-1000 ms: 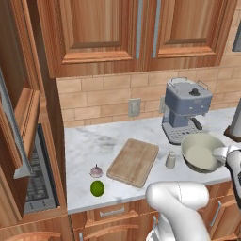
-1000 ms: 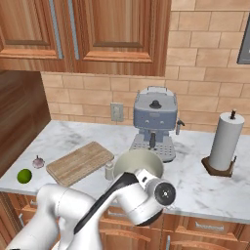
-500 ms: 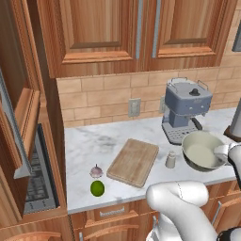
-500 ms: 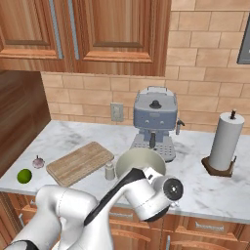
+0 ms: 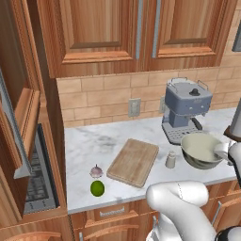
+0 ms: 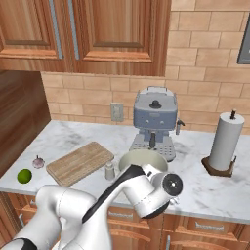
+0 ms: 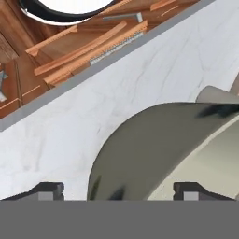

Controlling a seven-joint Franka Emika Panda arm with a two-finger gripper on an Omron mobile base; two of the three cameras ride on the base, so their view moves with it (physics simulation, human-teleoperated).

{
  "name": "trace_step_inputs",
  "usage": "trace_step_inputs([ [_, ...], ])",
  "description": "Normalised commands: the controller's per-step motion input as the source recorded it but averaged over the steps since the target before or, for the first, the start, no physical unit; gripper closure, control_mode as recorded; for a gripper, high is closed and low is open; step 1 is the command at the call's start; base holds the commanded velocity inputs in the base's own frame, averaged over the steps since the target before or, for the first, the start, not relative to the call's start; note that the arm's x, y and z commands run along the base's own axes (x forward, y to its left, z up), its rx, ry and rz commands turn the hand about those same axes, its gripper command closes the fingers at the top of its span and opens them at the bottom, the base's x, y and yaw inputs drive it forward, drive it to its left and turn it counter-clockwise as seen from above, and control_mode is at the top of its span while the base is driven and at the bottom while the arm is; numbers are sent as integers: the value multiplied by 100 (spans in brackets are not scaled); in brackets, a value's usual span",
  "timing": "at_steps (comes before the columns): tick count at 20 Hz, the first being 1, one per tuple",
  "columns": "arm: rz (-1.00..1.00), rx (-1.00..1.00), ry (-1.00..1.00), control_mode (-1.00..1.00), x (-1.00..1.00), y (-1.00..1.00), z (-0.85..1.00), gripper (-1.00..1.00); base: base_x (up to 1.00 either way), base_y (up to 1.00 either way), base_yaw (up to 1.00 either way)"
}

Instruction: Open the cabinet. Place the bowl and condiment on the counter. Then place the lime and garlic on the cutting board.

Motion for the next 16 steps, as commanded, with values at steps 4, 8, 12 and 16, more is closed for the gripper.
trace_step_inputs([
  [4, 0, -9, 0, -100, -3, 12, 44, -100, 0, 0, 0],
  [8, 0, -12, 0, -100, -2, 13, 53, -100, 0, 0, 0],
  [12, 0, -12, 0, -100, -4, 19, 51, -100, 0, 0, 0],
  [16, 2, -14, 0, -100, -9, 18, 55, -100, 0, 0, 0],
])
